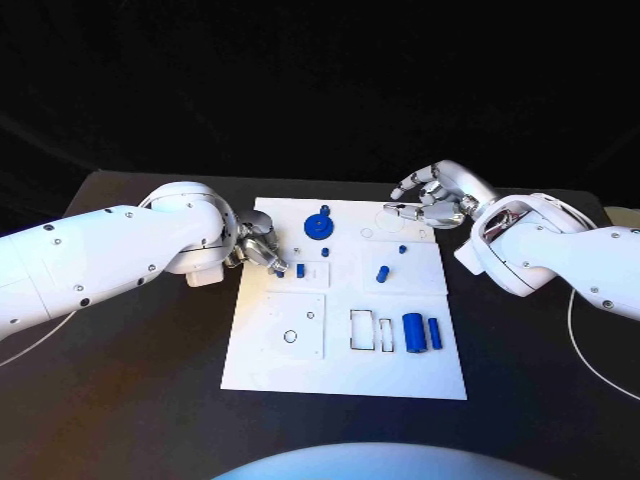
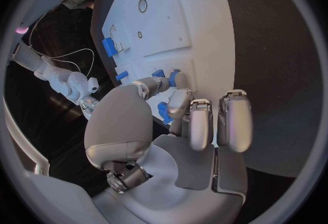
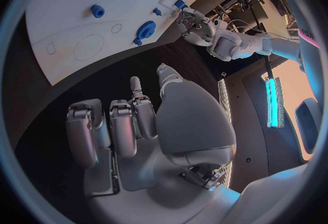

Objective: Assemble the parts on the task board

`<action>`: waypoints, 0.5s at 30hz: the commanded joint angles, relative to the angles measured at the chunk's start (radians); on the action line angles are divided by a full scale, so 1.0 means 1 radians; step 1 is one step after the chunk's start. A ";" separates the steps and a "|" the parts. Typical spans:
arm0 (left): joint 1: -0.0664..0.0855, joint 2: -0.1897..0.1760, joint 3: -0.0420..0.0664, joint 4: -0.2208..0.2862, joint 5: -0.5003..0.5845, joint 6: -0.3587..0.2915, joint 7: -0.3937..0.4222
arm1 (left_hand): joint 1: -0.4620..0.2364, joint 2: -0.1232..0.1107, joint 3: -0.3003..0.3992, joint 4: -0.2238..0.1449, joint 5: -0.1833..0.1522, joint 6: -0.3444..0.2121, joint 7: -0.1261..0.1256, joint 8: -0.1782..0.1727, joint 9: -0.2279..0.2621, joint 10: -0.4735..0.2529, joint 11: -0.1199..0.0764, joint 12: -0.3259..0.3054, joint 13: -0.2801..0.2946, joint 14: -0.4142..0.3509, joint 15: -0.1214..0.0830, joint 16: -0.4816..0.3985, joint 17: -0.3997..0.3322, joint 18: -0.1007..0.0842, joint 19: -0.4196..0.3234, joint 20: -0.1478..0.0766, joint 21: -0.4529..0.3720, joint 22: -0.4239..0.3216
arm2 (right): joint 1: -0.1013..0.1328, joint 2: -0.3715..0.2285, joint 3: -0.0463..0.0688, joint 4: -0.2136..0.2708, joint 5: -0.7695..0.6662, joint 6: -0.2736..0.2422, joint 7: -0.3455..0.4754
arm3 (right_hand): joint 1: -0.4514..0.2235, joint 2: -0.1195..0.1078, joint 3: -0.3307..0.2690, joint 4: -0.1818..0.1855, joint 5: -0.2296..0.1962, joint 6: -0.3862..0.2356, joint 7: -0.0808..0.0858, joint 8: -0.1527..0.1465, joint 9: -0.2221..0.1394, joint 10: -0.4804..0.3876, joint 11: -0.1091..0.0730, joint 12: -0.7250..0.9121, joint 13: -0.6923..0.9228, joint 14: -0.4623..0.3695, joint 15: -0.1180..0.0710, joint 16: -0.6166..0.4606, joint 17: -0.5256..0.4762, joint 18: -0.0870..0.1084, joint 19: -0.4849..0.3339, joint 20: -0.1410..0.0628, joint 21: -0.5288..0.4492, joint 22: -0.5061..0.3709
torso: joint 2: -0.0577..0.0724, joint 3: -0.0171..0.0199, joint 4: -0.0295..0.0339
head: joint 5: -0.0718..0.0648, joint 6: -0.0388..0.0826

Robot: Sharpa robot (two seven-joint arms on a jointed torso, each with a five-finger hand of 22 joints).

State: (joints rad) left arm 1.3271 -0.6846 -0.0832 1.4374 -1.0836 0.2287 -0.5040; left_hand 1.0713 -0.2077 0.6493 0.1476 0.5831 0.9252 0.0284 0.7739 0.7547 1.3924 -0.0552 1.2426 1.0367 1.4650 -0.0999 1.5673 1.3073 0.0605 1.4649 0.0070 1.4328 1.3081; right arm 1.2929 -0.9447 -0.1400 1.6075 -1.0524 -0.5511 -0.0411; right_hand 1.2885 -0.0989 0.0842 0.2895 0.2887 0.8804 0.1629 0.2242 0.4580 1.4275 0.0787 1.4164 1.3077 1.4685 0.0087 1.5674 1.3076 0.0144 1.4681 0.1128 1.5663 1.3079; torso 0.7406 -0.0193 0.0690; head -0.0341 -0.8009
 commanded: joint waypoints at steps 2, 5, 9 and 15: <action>-0.005 0.007 -0.004 0.001 0.000 0.032 -0.004 | 0.008 0.018 0.128 -0.134 -0.006 0.024 -0.015 0.002 -0.001 0.006 -0.001 0.004 0.001 0.106 -0.007 0.003 0.263 -0.008 0.019 -0.005 0.003 0.018 | -0.001 0.000 0.000 0.002 -0.011 0.011 0.001 | -0.012 0.000 0.004 0.000 0.006 0.002 -0.007 0.003 0.001 -0.002 -0.004 -0.004 0.118 0.099 -0.006 -0.001 0.250 -0.014 0.103 -0.005 0.004 0.263 | 0.000 -0.0003 -0.0005 | 0.000 -0.001; -0.005 0.009 -0.004 0.000 -0.001 0.034 -0.004 | 0.008 0.019 0.125 -0.133 -0.006 0.026 -0.015 0.002 -0.002 0.007 -0.002 0.005 0.002 0.106 -0.008 0.003 0.263 -0.009 0.020 -0.005 0.004 0.021 | -0.001 0.000 0.000 0.002 -0.011 0.010 0.001 | -0.012 0.000 0.004 0.000 0.006 0.002 -0.007 0.003 0.001 -0.002 -0.004 -0.004 0.118 0.099 -0.006 -0.001 0.250 -0.014 0.103 -0.005 0.004 0.263 | 0.001 -0.0004 -0.0001 | 0.000 -0.001; -0.005 0.011 -0.004 -0.001 -0.006 0.043 -0.005 | 0.006 0.018 0.117 -0.131 -0.006 0.031 -0.017 0.003 -0.002 0.010 -0.002 0.006 0.005 0.106 -0.008 0.003 0.263 -0.009 0.021 -0.005 0.005 0.023 | 0.000 -0.001 0.000 0.003 -0.012 0.010 0.001 | -0.012 0.000 0.004 0.000 0.006 0.002 -0.007 0.003 0.001 -0.002 -0.004 -0.004 0.118 0.099 -0.006 -0.001 0.250 -0.014 0.103 -0.005 0.004 0.263 | 0.000 -0.0004 -0.0001 | -0.001 -0.002; -0.005 0.013 -0.004 -0.003 -0.016 0.059 -0.007 | 0.009 0.019 0.115 -0.131 -0.004 0.032 -0.018 0.002 -0.003 0.011 -0.004 0.004 0.004 0.106 -0.009 0.003 0.263 -0.010 0.021 -0.006 0.005 0.023 | 0.000 -0.002 0.000 0.003 -0.012 0.010 0.001 | -0.012 0.000 0.004 0.000 0.006 0.002 -0.007 0.003 0.001 -0.002 -0.004 -0.004 0.118 0.099 -0.006 -0.001 0.250 -0.014 0.103 -0.005 0.004 0.263 | 0.001 -0.0009 -0.0004 | -0.002 -0.003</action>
State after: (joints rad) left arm 1.3291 -0.6761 -0.0817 1.4327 -1.0907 0.2418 -0.5057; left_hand 1.0765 -0.2025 0.6432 0.1416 0.5808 0.9337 0.0296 0.7740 0.7531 1.3960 -0.0587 1.2426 1.0403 1.4650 -0.0998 1.5673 1.3074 0.0606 1.4649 0.0071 1.4328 1.3080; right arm 1.2929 -0.9463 -0.1400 1.6090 -1.0529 -0.5511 -0.0412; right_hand 1.2885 -0.0989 0.0843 0.2895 0.2887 0.8804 0.1629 0.2242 0.4577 1.4275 0.0787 1.4164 1.3076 1.4685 0.0088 1.5674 1.3075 0.0143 1.4681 0.1128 1.5663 1.3077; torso 0.7408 -0.0198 0.0686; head -0.0356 -0.8036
